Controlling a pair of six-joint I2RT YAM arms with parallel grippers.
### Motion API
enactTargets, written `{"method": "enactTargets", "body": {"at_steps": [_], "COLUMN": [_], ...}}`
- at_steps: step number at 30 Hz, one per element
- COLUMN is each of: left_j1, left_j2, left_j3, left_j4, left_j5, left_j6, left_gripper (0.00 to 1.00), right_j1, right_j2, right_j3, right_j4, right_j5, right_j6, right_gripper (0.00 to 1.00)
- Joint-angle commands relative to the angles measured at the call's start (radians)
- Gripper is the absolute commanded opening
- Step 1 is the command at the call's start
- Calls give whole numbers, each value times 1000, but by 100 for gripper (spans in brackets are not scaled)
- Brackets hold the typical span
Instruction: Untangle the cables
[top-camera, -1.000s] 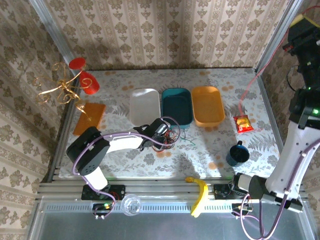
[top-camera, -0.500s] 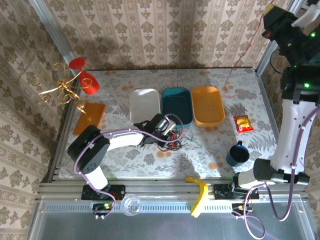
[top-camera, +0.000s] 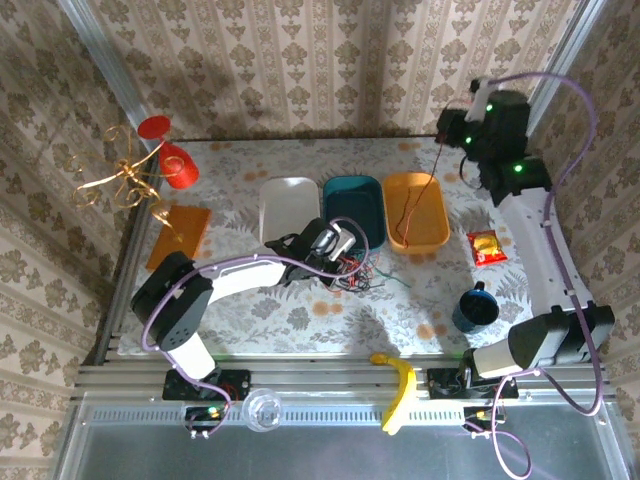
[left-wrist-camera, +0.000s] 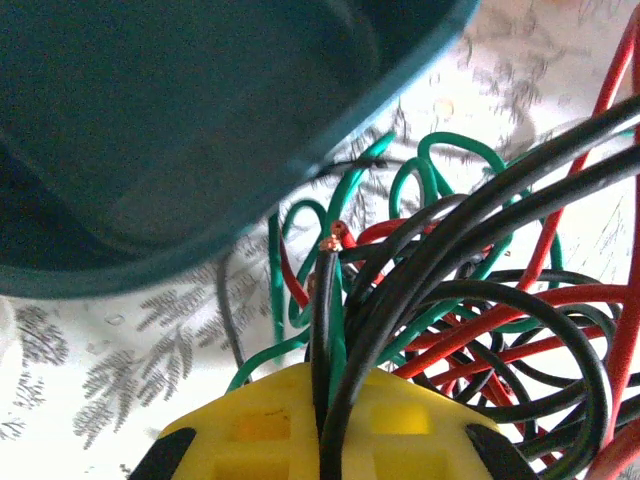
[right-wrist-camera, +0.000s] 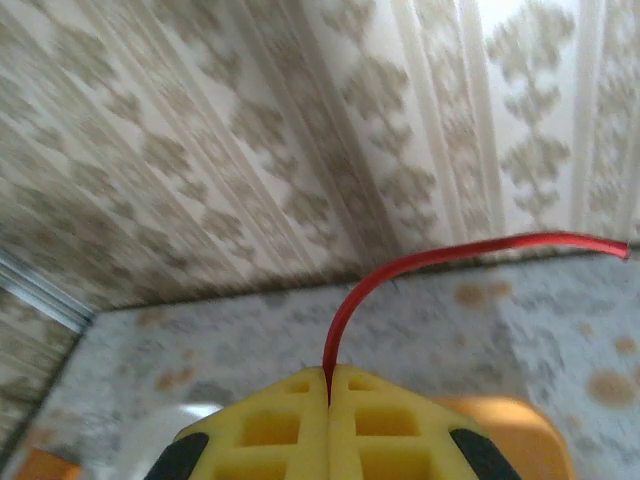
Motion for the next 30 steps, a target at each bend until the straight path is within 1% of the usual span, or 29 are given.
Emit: {"method": "enactTargets", "body": {"at_steps": [1, 4, 7, 10, 12, 13, 17, 19, 21, 24, 27, 28, 30], "left_j1": [20, 31, 35, 36, 35, 35, 35, 36, 36, 36, 39, 37, 38], "left_j2": [-53, -57, -63, -67, -73, -75, -81, -80, -74, -68, -57, -54, -45], "left_j3": [-29, -40, -53, -58, -62, -65, -76, -78, -75, -68, -57, -52, -43], "left_j4": [59, 60, 65, 59, 54, 54, 48, 42, 33, 24, 12, 7, -4], "left_j5": [-13, -4, 5, 8, 5, 5, 13, 13, 15, 14, 19, 19, 23], "left_j6": [-39, -44, -45, -44, -45, -47, -49, -50, -48, -50, -46, -45, -42], "left_gripper": [0, 0, 0, 0, 0, 0, 0, 0, 0, 0, 0, 0, 0], "right_j1": [9, 20, 37, 49, 58, 58, 57, 55, 52, 48, 52, 55, 68], "right_j2": [-96, -118, -100, -44, 10, 26, 114, 178, 247, 318, 383, 400, 431], "right_j3": [-99, -208, -283, -296, -290, -290, -236, -176, -104, -37, 24, 41, 52], "right_j4": [84, 117, 144, 119, 103, 113, 155, 130, 76, 31, -32, -48, -53], "right_j5": [166, 242, 308, 411, 529, 566, 735, 830, 953, 1078, 1123, 1107, 1025], "right_j6": [33, 65, 72, 82, 103, 104, 78, 69, 85, 114, 146, 148, 127], "right_gripper": [0, 0, 0, 0, 0, 0, 0, 0, 0, 0, 0, 0, 0]}}
